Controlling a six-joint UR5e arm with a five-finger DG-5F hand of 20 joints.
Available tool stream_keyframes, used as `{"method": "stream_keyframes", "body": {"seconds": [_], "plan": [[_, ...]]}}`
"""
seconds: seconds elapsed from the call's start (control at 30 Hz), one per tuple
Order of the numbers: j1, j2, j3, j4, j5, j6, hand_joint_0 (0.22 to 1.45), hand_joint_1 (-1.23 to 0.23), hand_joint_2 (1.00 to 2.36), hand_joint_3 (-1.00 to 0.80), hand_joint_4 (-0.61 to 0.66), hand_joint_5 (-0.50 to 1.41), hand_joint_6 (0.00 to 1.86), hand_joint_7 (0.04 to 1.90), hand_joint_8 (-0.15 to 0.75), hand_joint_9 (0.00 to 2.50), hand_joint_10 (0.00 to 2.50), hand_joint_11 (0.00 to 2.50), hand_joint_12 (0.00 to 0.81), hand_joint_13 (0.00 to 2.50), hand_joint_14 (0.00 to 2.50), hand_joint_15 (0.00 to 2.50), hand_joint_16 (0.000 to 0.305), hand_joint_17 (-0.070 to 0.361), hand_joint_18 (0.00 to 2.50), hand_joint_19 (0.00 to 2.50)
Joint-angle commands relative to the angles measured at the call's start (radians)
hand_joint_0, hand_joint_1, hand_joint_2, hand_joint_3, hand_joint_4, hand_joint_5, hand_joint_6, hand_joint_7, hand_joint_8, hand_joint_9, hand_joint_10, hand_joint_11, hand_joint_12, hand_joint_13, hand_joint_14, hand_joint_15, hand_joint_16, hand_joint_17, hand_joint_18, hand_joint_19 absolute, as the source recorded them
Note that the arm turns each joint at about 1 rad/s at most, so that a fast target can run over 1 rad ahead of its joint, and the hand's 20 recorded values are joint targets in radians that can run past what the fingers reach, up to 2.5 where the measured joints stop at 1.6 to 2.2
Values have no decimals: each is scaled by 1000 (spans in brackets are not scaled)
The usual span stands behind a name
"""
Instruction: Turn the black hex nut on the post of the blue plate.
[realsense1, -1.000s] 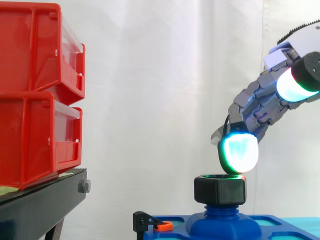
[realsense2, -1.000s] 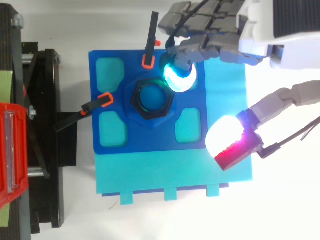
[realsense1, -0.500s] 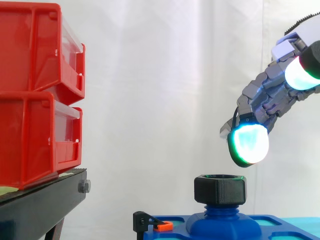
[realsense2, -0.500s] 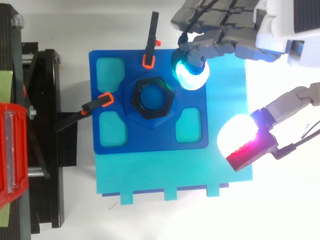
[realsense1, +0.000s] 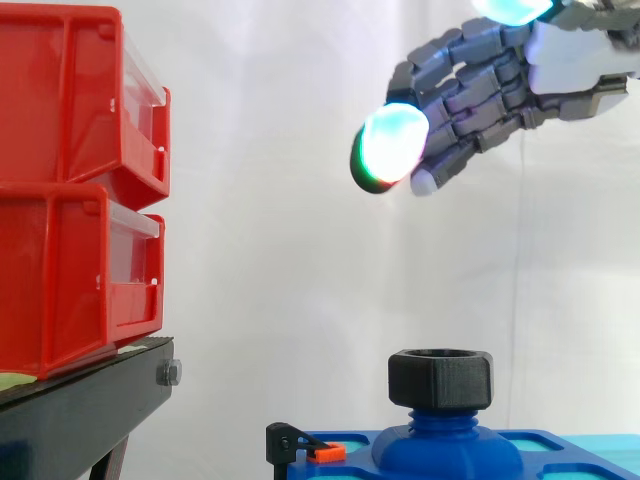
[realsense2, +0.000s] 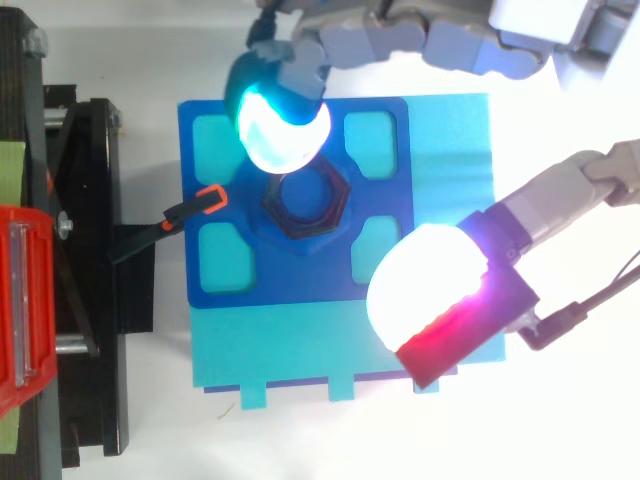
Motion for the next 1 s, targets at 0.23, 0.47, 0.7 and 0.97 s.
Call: {"method": "stream_keyframes", "body": {"seconds": [0.23, 0.47, 0.7, 0.97], "plan": [[20, -39, 0, 68, 0, -10, 457, -296, 1000, -500, 283, -219, 503, 868, 299, 269, 0, 0, 376, 263, 2, 74, 54, 120, 303, 344], [33, -42, -9, 89, 5, -47, 458, -292, 1000, -500, 281, -219, 503, 868, 299, 268, 0, 0, 376, 252, 1, 74, 53, 120, 299, 341], [46, -42, -52, 142, 11, -41, 458, -290, 1000, -500, 281, -218, 503, 869, 298, 247, 0, 0, 380, 191, 3, 51, 54, 121, 263, 338], [49, -42, -60, 152, 28, -50, 459, -285, 1000, -500, 281, -218, 503, 868, 298, 247, 0, 0, 381, 190, 0, 51, 54, 121, 260, 339]]}}
